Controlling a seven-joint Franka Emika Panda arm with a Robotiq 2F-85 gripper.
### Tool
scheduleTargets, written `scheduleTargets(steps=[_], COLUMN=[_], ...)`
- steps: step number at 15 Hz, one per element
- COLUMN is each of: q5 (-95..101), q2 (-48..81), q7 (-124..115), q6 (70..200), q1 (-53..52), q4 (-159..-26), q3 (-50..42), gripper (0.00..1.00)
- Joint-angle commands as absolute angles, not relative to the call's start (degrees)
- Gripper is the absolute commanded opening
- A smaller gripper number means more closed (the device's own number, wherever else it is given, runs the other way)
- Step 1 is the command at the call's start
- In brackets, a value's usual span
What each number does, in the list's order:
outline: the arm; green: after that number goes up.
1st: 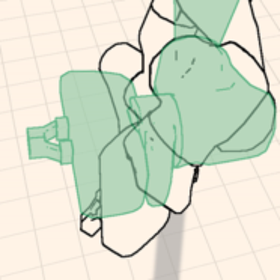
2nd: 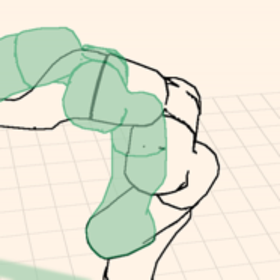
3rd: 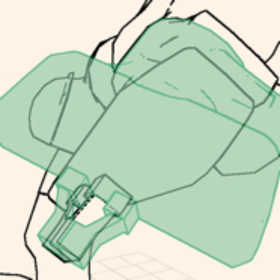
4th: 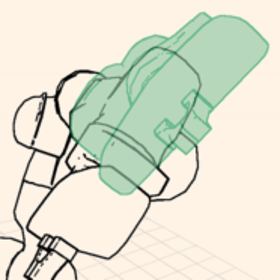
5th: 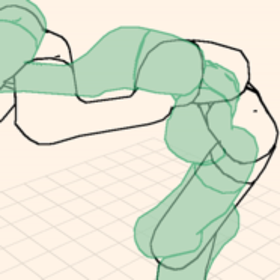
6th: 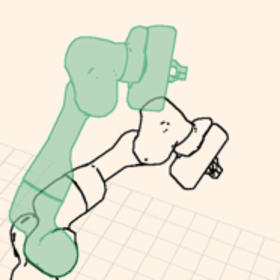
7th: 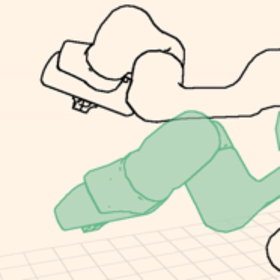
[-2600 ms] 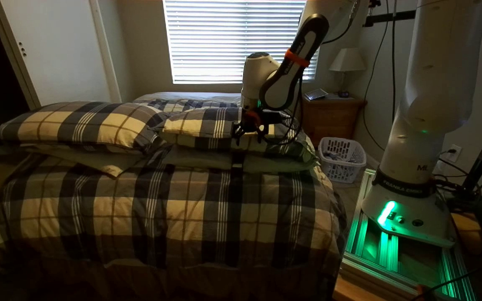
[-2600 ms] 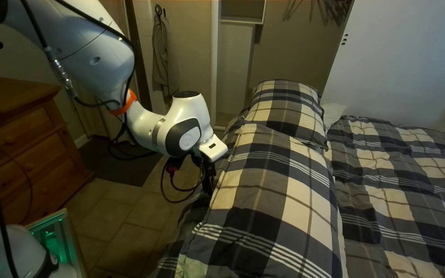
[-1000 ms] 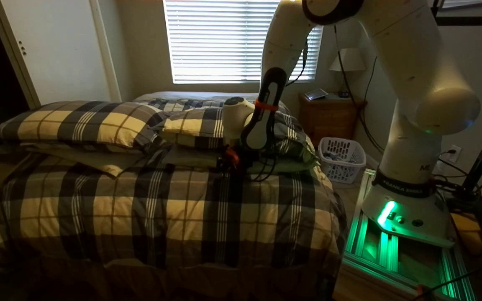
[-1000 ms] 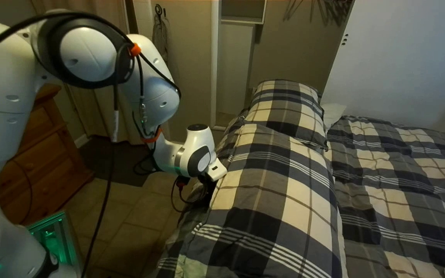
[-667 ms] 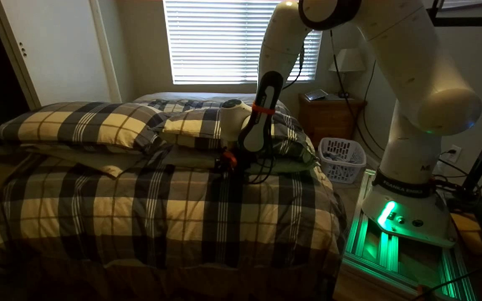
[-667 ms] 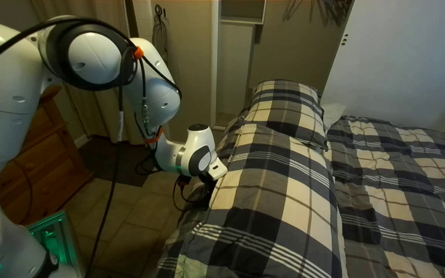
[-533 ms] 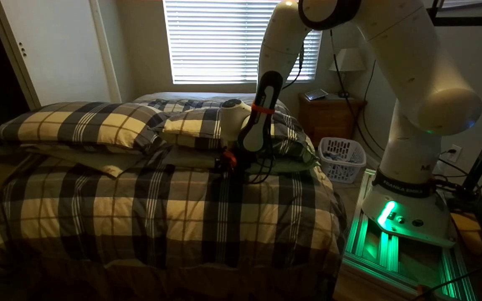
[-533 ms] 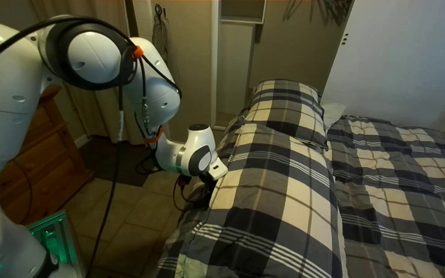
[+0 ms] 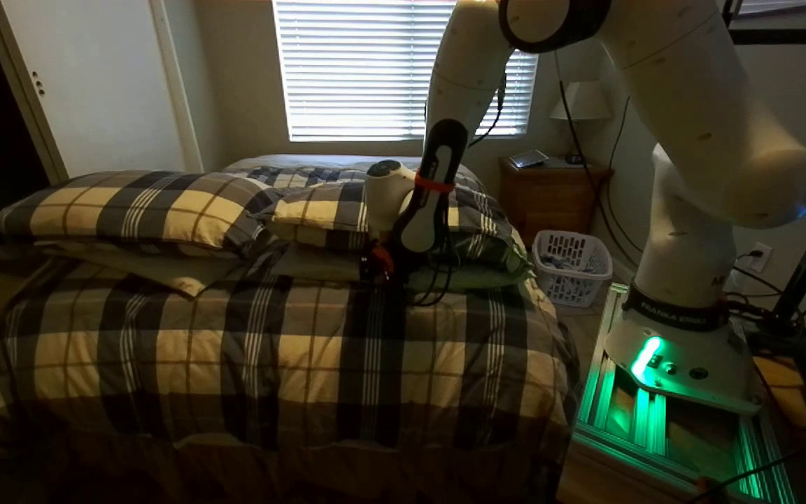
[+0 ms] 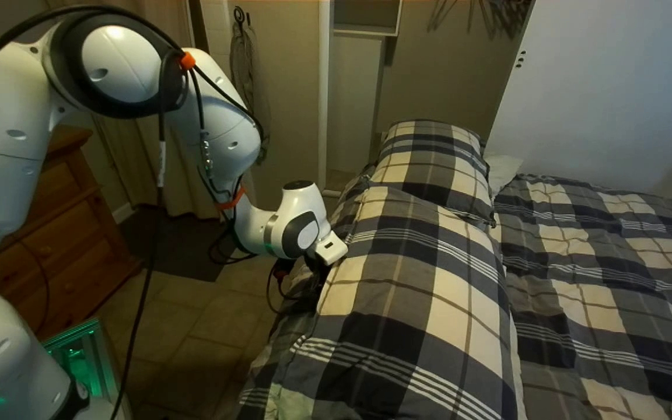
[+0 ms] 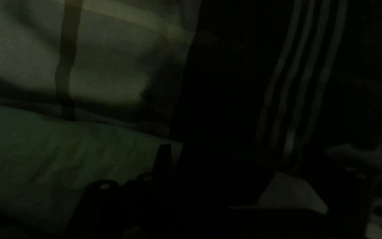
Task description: Face the remote control upwards.
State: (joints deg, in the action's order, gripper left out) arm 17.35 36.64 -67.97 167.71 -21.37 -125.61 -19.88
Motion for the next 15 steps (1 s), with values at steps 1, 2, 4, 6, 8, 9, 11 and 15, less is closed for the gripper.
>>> scheduleTargets(steps=[1,2,4,6,8,9,11,15], q5=[16.2,16.2,16.3,16.3,15.7,15.8,15.5,15.3], q2=[36.1,36.3,36.3,35.5,34.6,34.6,33.9,33.6], q7=[-66.0,-66.4,-67.2,-66.9,-66.7,-67.1,-66.7,-67.0], q6=[168.8,169.0,169.7,171.1,172.1,172.6,173.1,173.2], q1=[-24.4,-25.0,-26.2,-27.1,-27.8,-28.8,-29.8,-32.6], q4=[-126.4,-126.4,-126.8,-127.6,-128.4,-128.8,-129.6,-130.2], q3=[-22.6,-23.4,-25.1,-26.1,-26.5,-27.4,-28.9,-32.4], gripper=[1.0,1.0,1.0,1.0,1.0,1.0,1.0,0.66])
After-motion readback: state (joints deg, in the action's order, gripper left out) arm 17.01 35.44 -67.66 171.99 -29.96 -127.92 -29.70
